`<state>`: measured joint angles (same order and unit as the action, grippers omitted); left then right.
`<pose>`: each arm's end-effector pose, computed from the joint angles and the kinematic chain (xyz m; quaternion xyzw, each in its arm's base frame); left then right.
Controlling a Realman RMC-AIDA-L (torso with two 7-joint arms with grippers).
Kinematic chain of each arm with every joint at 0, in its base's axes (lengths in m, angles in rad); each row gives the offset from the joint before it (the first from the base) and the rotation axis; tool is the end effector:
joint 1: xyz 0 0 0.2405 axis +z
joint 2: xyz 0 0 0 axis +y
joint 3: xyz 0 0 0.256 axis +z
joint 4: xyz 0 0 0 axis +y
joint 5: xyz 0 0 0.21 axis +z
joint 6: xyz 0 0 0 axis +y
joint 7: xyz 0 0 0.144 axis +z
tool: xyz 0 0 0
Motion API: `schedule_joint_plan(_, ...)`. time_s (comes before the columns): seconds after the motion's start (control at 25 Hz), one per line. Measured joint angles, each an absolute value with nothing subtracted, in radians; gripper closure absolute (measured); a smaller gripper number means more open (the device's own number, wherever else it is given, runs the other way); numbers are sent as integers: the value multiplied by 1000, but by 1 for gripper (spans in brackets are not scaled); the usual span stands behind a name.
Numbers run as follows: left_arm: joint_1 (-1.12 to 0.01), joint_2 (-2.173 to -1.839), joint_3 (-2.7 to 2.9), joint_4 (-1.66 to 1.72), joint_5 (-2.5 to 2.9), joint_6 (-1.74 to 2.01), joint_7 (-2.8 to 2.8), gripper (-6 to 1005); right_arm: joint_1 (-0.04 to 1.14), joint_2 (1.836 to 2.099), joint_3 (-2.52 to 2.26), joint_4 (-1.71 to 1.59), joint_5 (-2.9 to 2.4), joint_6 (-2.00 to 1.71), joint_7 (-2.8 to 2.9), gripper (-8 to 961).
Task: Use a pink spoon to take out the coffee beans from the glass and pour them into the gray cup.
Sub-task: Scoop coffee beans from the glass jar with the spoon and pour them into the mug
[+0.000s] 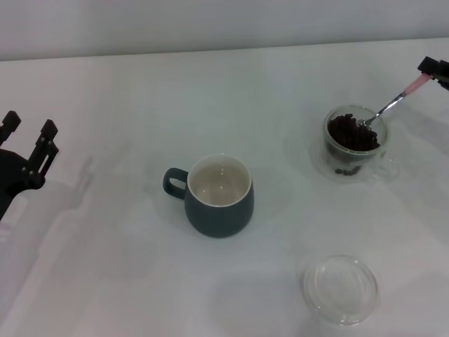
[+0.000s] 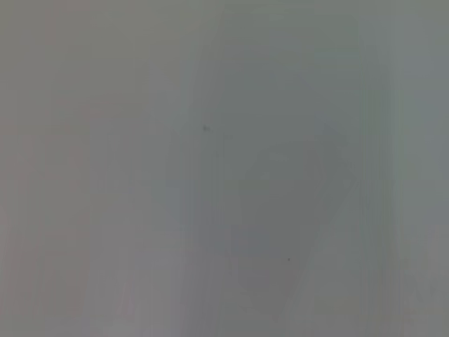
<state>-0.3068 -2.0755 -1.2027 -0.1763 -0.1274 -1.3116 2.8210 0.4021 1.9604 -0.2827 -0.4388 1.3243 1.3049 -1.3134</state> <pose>-0.3217 0.2840 -0.0311 -0.7674 -0.1926 -0.3439 0.5058 0.3743 0.3224 0.0841 -0.6410 0.5649 0.4148 0.3129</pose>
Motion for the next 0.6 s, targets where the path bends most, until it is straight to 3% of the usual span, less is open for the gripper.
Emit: schedule_joint_plan(0.6,-315,-2075,-1203,-177,-127,-1288,2823,406,390,1947,-283,-387,1369,1297,-1191,797)
